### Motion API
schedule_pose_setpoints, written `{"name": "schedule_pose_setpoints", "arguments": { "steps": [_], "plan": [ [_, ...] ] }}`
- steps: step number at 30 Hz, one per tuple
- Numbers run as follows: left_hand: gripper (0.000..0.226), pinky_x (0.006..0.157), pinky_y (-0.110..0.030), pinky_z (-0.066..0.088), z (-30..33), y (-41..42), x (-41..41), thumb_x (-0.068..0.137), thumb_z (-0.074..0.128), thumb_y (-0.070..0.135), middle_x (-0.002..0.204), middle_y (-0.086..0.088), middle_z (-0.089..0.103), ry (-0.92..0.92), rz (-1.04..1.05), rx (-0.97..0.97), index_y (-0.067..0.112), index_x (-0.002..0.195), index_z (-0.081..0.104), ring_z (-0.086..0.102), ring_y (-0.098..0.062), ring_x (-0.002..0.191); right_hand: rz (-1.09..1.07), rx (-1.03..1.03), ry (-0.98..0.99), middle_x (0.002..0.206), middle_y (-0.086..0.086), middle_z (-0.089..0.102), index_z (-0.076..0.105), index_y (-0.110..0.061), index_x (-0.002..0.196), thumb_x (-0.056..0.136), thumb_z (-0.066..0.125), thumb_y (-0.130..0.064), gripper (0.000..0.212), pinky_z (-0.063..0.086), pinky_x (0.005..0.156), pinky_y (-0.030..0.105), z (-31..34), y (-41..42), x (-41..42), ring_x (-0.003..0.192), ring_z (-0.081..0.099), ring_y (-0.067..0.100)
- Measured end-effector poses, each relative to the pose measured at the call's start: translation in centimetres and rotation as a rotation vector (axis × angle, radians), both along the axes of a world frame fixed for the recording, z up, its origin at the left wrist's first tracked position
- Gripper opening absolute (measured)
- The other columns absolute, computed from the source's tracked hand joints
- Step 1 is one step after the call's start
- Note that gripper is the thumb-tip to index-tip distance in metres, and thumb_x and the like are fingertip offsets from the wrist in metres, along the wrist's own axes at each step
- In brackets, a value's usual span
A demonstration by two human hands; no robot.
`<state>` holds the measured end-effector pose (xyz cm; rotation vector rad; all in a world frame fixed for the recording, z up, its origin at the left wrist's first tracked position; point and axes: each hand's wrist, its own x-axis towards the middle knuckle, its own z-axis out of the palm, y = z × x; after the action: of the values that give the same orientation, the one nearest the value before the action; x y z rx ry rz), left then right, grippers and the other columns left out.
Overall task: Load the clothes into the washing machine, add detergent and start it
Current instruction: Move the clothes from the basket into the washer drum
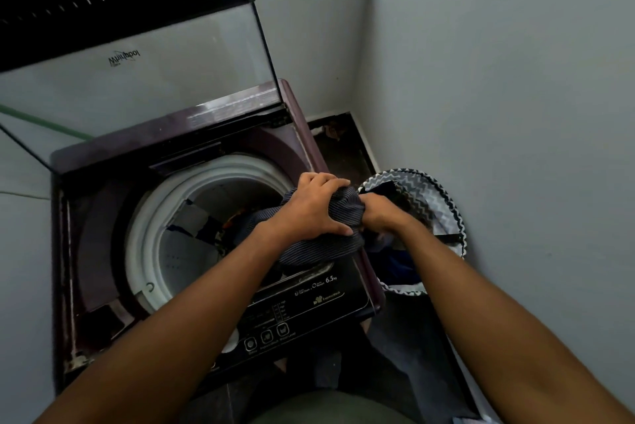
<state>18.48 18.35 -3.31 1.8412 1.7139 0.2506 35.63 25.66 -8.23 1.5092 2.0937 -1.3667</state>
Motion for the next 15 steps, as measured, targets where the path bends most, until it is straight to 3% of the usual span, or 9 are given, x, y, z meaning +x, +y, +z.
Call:
{"name": "schedule_pose_setpoints", "arguments": {
  "steps": [2, 4, 7, 11, 15],
  "plan": [
    [0.114, 0.117, -0.038, 0.026, 0.2, -0.2, -0.2, 0.06, 0.087, 0.056, 0.148, 0.002, 0.036, -0.008, 0.006, -0.013, 0.026, 0.153, 0.029, 0.02, -0.021, 0.138, -0.063, 0.01, 0.048, 0.065, 0.009, 0.066, 0.065, -0.008, 0.076, 0.075, 0.059, -0.003, 0.008, 0.054, 0.058, 0.038, 1.3, 0.4, -0.5, 0.059, 0.061, 0.024],
    [0.124, 0.116, -0.04, 0.027, 0.4, -0.5, -0.5, 0.058, 0.088, 0.057, 0.15, 0.001, 0.033, -0.03, 0.038, -0.015, 0.027, 0.156, 0.018, 0.023, -0.022, 0.136, -0.177, 0.022, 0.13, 0.057, 0.007, 0.058, 0.058, -0.012, 0.061, 0.067, 0.054, -0.004, 0.011, 0.042, 0.055, 0.036, 3.3, 0.7, -1.4, 0.056, 0.052, 0.021],
    [0.125, 0.113, -0.039, 0.033, 0.8, -1.0, -1.0, 0.062, 0.09, 0.044, 0.143, -0.001, 0.036, -0.138, 0.13, 0.028, 0.036, 0.156, 0.008, 0.031, -0.02, 0.132, -0.326, -0.061, 0.309, 0.06, 0.009, 0.051, 0.053, -0.011, 0.06, 0.058, 0.048, -0.005, 0.009, 0.035, 0.053, 0.03, 6.4, 0.8, -3.4, 0.057, 0.046, 0.021],
    [0.107, 0.099, -0.038, 0.05, 1.9, -2.1, -2.9, 0.066, 0.085, 0.02, 0.126, 0.001, 0.045, -0.303, 0.251, 0.138, 0.045, 0.149, 0.022, 0.049, -0.016, 0.116, -0.314, -0.172, 0.457, 0.064, 0.009, 0.052, 0.058, -0.011, 0.068, 0.055, 0.046, 0.002, 0.022, 0.034, 0.05, 0.032, 8.7, -0.1, -7.0, 0.056, 0.049, 0.024],
    [0.082, 0.088, -0.029, 0.049, 3.2, -3.7, -6.2, 0.072, 0.076, 0.01, 0.116, 0.002, 0.049, -0.289, 0.335, 0.259, 0.037, 0.141, 0.041, 0.053, -0.012, 0.103, -0.303, -0.198, 0.503, 0.061, 0.006, 0.05, 0.059, -0.009, 0.081, 0.065, 0.044, 0.008, 0.028, 0.03, 0.039, 0.021, 9.8, -1.6, -10.6, 0.04, 0.043, 0.015]
  ]
}}
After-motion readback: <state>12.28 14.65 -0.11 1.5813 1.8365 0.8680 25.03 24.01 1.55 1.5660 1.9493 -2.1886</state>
